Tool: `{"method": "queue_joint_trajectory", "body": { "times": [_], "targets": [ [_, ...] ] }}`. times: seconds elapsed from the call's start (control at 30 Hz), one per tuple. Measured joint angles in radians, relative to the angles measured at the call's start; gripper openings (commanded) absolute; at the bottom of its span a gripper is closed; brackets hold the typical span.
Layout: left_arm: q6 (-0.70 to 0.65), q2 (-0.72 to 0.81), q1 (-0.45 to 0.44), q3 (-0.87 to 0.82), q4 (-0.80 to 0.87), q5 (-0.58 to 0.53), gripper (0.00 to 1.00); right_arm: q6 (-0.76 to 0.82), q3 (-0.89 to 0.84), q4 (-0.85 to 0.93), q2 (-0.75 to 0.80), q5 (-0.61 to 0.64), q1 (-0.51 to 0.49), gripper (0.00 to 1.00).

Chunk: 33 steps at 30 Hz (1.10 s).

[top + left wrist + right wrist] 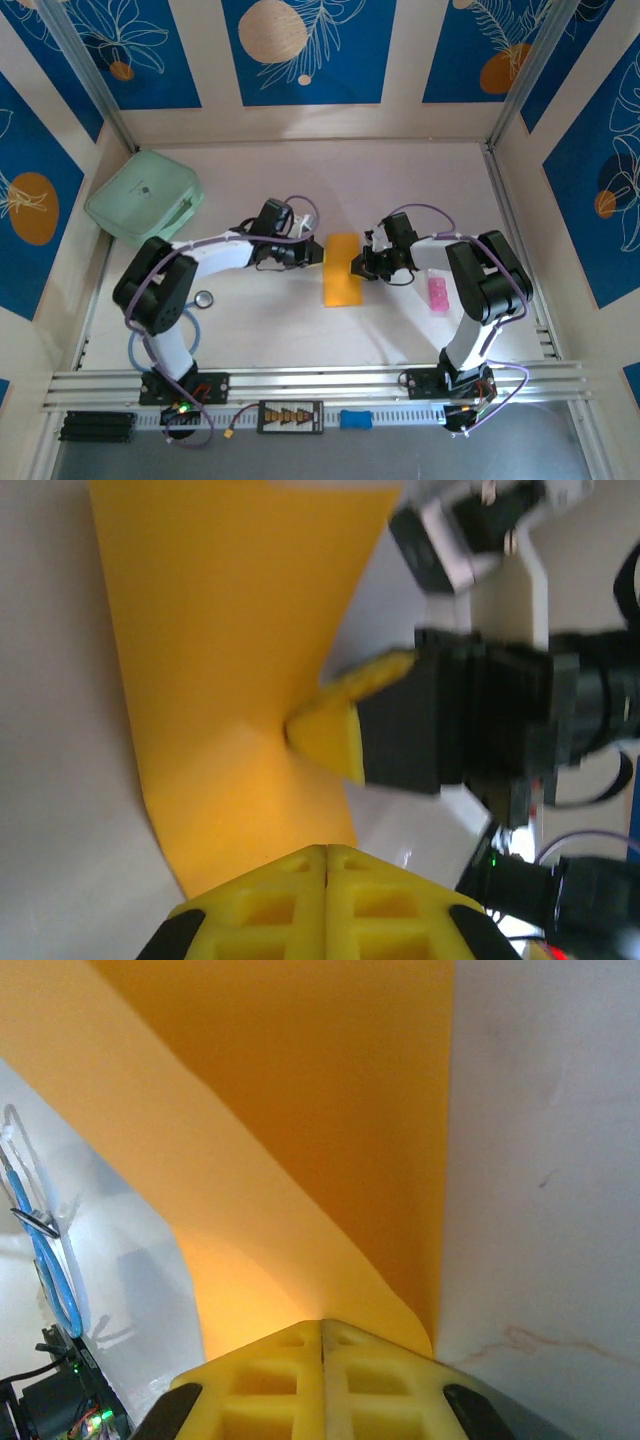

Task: Fold a paper plane with a square sheet of paper (pick it up from the middle)
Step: First fold the square sheet of paper in half at the center of the table.

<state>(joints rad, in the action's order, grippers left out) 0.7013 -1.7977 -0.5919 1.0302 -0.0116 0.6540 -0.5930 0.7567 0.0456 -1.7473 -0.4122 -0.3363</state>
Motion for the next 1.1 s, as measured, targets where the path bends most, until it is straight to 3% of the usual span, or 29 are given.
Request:
{"method": "queue_joint_trajectory", "body": {
  "times": [0.63,1.1],
  "targets": [
    [-0.064,-0.26,0.01,0.145,0.025,0.021,0.0,0.002,0.009,0.018,-0.007,-0.005,0.002,0.0],
    [-0.073,-0.266,0.024,0.169,0.056,0.033,0.0,0.002,0.01,0.018,-0.009,-0.008,0.002,0.0]
  ]
}}
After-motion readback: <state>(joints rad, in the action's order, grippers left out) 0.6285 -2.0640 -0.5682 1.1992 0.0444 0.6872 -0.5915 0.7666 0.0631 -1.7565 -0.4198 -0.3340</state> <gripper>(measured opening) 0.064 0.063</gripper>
